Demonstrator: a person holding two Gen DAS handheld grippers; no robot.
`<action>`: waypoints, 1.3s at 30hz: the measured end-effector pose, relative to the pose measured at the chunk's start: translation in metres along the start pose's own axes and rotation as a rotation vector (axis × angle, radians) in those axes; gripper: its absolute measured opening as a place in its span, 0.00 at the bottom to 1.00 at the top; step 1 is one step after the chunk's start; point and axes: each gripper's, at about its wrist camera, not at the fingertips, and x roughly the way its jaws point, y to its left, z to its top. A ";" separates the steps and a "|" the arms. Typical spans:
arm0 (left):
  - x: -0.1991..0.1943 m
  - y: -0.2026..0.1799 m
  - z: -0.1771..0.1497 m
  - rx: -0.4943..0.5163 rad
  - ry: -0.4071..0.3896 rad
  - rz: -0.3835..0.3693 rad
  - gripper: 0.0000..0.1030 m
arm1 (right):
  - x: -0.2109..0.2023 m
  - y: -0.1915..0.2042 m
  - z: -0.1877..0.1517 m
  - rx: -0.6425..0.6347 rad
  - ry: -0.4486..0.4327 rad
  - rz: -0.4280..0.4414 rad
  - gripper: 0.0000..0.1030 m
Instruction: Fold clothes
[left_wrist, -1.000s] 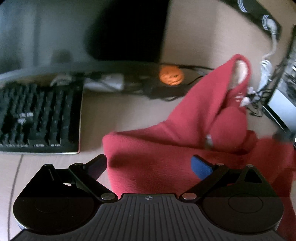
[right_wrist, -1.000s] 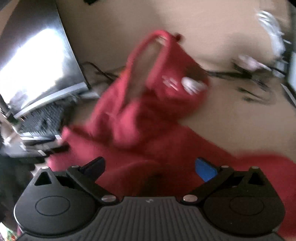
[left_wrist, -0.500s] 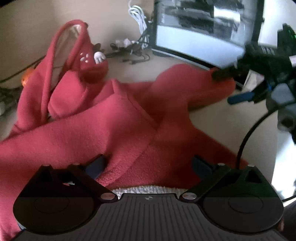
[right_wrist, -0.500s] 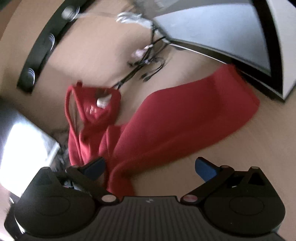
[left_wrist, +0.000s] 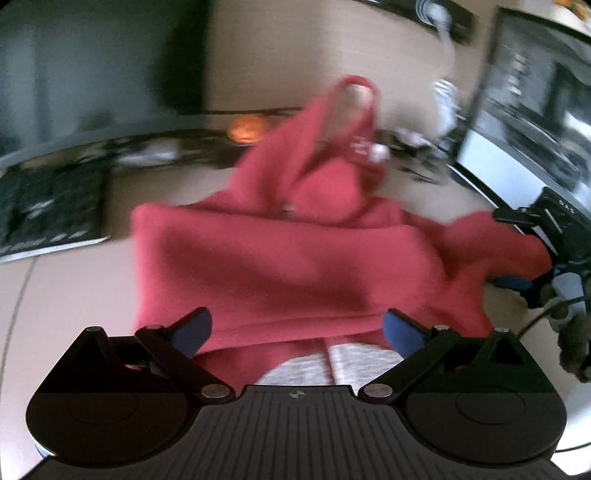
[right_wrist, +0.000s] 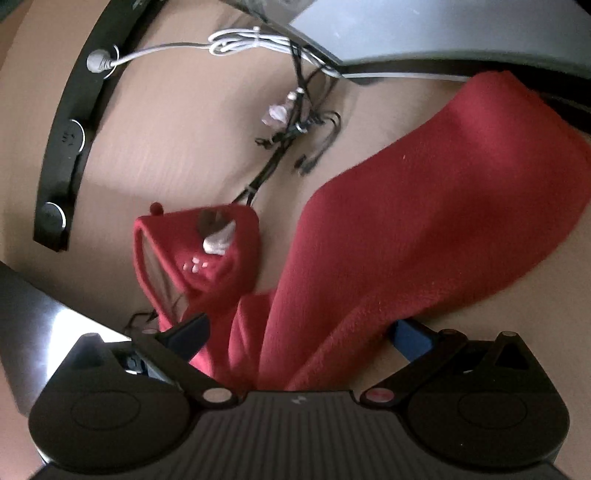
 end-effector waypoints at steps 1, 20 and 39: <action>-0.001 0.006 -0.001 -0.025 0.001 0.020 0.98 | 0.002 0.011 0.001 -0.052 -0.022 0.003 1.00; -0.040 0.103 0.008 -0.342 -0.129 -0.027 0.99 | 0.011 0.190 -0.179 -1.246 0.292 0.104 1.00; 0.045 0.066 0.033 -0.181 -0.022 -0.012 0.70 | -0.046 0.114 -0.142 -0.977 0.213 -0.122 1.00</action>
